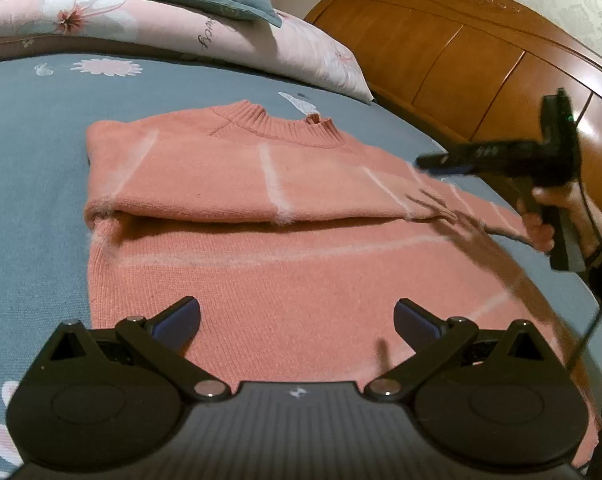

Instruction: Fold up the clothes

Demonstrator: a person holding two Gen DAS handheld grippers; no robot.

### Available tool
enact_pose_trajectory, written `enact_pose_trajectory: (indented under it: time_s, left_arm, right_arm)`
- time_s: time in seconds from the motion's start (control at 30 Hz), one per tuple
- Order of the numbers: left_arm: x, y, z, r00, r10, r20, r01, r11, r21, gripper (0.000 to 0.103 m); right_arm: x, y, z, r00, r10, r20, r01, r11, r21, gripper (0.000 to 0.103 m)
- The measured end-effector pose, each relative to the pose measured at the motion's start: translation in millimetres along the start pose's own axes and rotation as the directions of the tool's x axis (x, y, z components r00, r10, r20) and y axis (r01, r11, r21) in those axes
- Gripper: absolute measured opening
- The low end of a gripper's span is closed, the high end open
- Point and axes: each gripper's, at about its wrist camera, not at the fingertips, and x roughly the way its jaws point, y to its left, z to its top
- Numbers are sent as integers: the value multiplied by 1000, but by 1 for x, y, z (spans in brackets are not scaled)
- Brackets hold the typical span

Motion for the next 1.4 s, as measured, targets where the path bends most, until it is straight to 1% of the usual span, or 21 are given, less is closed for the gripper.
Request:
enact_pose_trajectory:
  time_s: [0.03,0.1,0.17,0.23,0.27,0.33,0.37,0.4,0.43,0.47,0.6,0.73,0.77,0.83,0.93,1.07,1.1,1.17,1.27,1.33,1.4]
  left_arm:
    - [0,0,0,1000,-1,-2,1,1000,0,102]
    - [-2,1,2,1000,-6,-10,6,1000,-8,102]
    - [-6,3,4,1000,-10,-23,10,1000,-4,102]
    - [-11,6,6,1000,-1,-27,1,1000,3,102]
    - [-14,8,8,1000,4,-30,-4,1000,6,102]
    - [-17,13,8,999,19,-39,-19,1000,13,102]
    - [-19,15,8,999,25,-43,-24,1000,16,102]
    - [-20,17,8,999,30,-43,-29,999,16,102]
    - [-21,18,8,999,28,-41,-27,1000,11,102]
    - [-21,19,9,999,26,-40,-26,1000,7,102]
    - [-21,19,9,999,17,-41,-16,1000,5,102]
    - [-20,17,9,999,7,-47,-7,1000,10,102]
    - [-21,16,9,999,-2,-45,2,1000,6,102]
    - [-22,15,10,999,-13,-38,13,1000,7,102]
    - [-25,12,11,999,-23,-27,23,1000,11,102]
    - [-25,5,13,999,-27,-20,27,999,23,102]
    - [-25,3,13,999,-27,-19,27,999,27,102]
    - [-24,0,13,999,-29,-19,30,999,36,102]
    - [-23,-4,13,999,-38,-21,39,998,42,102]
    - [-20,-6,14,999,-40,-28,42,998,46,102]
    - [-16,-9,15,999,-39,-38,41,998,49,102]
  right_arm:
    - [8,7,-3,999,2,-35,-3,1000,-19,45]
    - [25,12,-14,993,-39,-110,39,999,-6,45]
    - [24,20,-14,995,-47,-84,47,999,0,45]
    - [17,37,-8,998,37,-52,-37,999,-1,45]
    - [14,48,-6,996,80,-36,-82,996,-29,45]
    - [13,80,4,987,156,-38,-159,979,-127,44]
    - [13,97,7,981,189,-46,-194,965,-174,42]
    - [16,114,10,972,228,-59,-235,948,-216,31]
    - [20,130,11,962,264,-72,-274,929,-250,23]
    - [24,146,13,950,300,-87,-312,907,-283,17]
    - [61,204,15,926,347,-151,-378,860,-343,17]
    - [103,240,9,909,337,-243,-408,837,-365,17]
    - [106,248,5,910,328,-253,-404,836,-372,17]
    - [102,250,1,914,327,-242,-398,838,-374,17]
    - [81,236,6,908,357,-219,-414,845,-338,17]
    - [46,204,8,928,332,-167,-370,868,-332,18]
    - [37,192,8,936,320,-149,-352,879,-322,18]
    - [32,171,10,948,293,-123,-317,904,-287,19]
    - [30,135,5,968,227,-102,-243,951,-191,19]
    - [34,114,-3,978,179,-110,-193,973,-124,20]
    - [39,96,-11,979,150,-141,-158,986,-55,20]
